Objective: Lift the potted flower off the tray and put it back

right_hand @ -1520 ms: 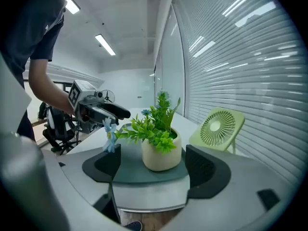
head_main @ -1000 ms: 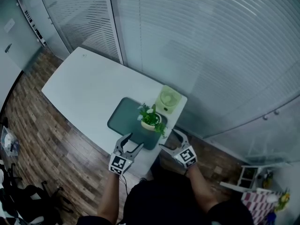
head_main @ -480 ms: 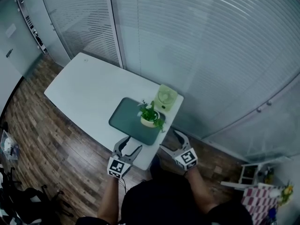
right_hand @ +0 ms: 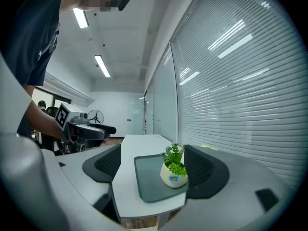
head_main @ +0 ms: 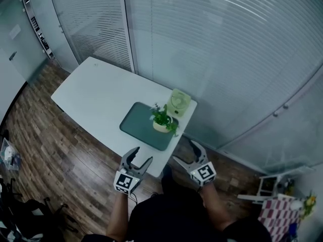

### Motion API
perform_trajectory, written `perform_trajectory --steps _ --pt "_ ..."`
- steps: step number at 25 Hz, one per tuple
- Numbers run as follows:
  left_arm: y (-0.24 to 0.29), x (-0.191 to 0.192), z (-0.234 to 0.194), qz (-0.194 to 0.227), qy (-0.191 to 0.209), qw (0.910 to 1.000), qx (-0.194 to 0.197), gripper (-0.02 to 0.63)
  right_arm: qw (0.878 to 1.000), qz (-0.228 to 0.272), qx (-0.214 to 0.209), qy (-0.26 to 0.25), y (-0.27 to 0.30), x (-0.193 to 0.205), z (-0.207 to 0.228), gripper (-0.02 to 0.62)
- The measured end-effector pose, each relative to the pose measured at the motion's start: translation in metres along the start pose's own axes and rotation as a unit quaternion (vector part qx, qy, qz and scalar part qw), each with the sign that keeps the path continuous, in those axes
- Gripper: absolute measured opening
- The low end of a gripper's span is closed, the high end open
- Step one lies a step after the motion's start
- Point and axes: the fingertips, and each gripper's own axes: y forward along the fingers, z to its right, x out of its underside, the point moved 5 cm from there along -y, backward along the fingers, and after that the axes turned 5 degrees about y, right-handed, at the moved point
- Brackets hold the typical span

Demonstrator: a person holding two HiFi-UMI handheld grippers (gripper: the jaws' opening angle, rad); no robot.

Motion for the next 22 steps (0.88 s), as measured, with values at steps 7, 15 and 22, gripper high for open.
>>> perform_trajectory --steps 7,15,22 --pt "-0.024 -0.017 0.010 0.022 -0.003 0.9997 -0.001 0.279 1.000 0.020 0.000 -0.016 -0.013 -0.016 -0.027 0.385" --pt "-0.036 -0.039 0.029 0.052 -0.011 0.9985 0.011 0.278 0.998 0.059 0.011 -0.012 -0.035 -0.039 -0.054 0.385" --pt "-0.041 -0.065 0.041 0.082 -0.004 0.9966 0.014 0.279 0.994 0.106 0.018 -0.014 -0.049 -0.068 -0.069 0.385"
